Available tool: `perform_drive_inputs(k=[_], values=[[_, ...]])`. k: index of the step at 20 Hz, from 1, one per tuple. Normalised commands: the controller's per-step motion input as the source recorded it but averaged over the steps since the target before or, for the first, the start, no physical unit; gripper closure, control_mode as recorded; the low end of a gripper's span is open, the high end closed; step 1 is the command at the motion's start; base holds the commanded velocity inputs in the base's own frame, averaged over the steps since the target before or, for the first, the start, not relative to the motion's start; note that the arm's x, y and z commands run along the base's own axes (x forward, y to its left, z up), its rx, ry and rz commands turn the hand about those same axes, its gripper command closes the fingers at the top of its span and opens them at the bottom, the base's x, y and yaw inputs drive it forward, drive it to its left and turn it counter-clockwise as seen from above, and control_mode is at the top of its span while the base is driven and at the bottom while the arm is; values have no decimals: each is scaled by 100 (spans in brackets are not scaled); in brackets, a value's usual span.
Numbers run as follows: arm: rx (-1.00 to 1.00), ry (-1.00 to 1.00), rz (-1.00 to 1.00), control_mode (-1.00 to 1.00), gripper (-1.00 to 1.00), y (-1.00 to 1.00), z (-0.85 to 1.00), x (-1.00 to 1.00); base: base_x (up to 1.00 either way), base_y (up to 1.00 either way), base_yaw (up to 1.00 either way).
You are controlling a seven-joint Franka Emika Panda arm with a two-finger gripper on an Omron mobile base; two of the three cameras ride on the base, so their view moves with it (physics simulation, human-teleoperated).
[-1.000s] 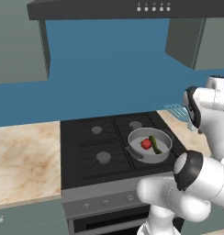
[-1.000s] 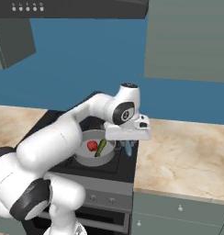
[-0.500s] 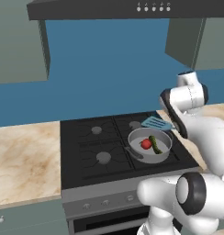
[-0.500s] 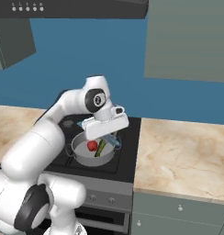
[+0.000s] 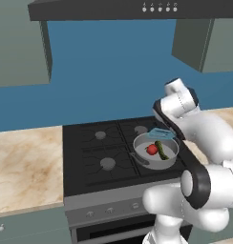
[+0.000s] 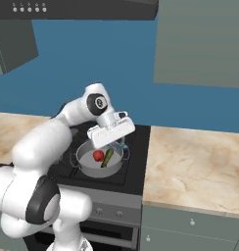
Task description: Put the bell pepper and squash in the pot. Retrieve the spatula and lightly stir the vegetables in the pot.
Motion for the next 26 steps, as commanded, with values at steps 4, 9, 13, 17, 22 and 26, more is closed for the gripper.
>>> perform_drive_inputs(k=[4,9,13,17,22,26], values=[[-23,13,0,-100,100,0,0,22,0,0,0],[-13,8,0,-100,100,-4,-47,19,0,0,0],[-3,8,0,-100,100,-21,-40,38,0,0,0],[0,6,0,-100,100,-19,2,18,0,0,0],[2,0,6,-100,100,-17,32,-27,0,0,0],[0,0,7,-100,100,-45,17,-37,0,0,0]])
